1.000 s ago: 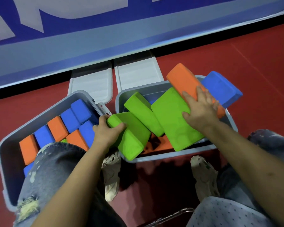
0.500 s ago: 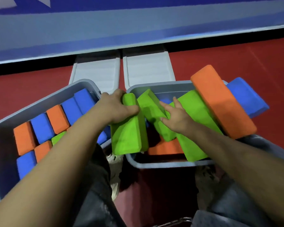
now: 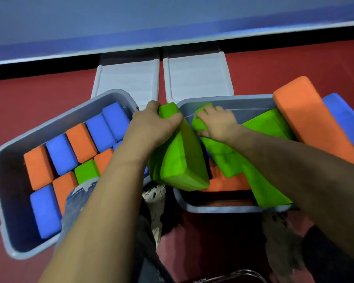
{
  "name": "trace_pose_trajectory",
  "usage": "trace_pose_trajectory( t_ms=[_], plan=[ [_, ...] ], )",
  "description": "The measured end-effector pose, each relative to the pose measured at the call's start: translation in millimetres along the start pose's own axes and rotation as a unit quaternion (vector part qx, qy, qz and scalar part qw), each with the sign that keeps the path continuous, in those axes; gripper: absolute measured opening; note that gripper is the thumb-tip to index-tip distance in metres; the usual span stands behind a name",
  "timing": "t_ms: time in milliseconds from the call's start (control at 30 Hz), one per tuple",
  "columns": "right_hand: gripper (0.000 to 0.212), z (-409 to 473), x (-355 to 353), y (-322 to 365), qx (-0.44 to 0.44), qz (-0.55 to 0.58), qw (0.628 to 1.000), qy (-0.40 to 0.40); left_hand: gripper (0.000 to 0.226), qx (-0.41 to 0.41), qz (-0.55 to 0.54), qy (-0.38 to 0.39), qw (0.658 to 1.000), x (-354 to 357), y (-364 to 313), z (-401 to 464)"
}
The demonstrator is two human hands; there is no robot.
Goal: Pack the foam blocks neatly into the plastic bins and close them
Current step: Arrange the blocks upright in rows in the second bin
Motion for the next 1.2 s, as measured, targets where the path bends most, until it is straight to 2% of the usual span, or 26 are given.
trace_pose_trajectory(
  t_ms=[100,333,500,633,733,933,1000,1133,1200],
  plan=[
    [0.073,-7.3,-5.9,-13.7,0.042,0.028,0.998,-0.035,0.062,0.001,-0.005,-0.019,1.0,-4.2,-1.1,2.2],
    [0.065,-9.7,-11.3,-19.6,0.095,0.206,0.972,-0.064,0.063,-0.001,-0.021,-0.04,0.999,-5.0,-3.1,3.2],
    [0.055,-43.2,-30.7,-44.2,0.081,0.334,0.921,-0.186,0.063,0.001,-0.037,-0.054,0.998,-11.5,-2.4,8.5],
    [0.052,-79.9,-46.8,-44.4,-0.014,0.327,0.901,-0.286,0.061,0.013,-0.032,-0.07,0.997,-12.6,-10.3,4.2],
    [0.053,-99.6,-49.9,-36.7,-0.065,0.282,0.908,-0.303,0.064,0.025,-0.023,-0.078,0.996,-4.9,-21.2,2.0],
    [0.049,-116.4,-62.3,-44.0,-0.069,0.286,0.897,-0.33,0.067,0.044,-0.016,-0.075,0.996,21.0,-34.3,3.5],
    [0.05,-116.6,-63.7,-43.3,-0.069,0.282,0.9,-0.325,0.068,0.049,-0.017,-0.066,0.996,29.4,-35.7,8.1],
    [0.055,-102.5,-40.6,-17.0,-0.085,0.236,0.937,-0.242,0.069,0.029,-0.029,-0.04,0.998,42.9,-31.8,21.9],
    [0.056,-97.8,-34.8,-11.1,-0.075,0.231,0.942,-0.231,0.07,0.018,-0.045,-0.038,0.998,47.4,-28.9,28.1]
  ],
)
Point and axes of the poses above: each hand's wrist, its own z-axis towards the middle knuckle, its own x-axis out of the palm, y = z × x, the point moved 8 cm from there along z, towards the middle knuckle, and after that the axes turned 11 degrees about y, right-handed, at the moved point
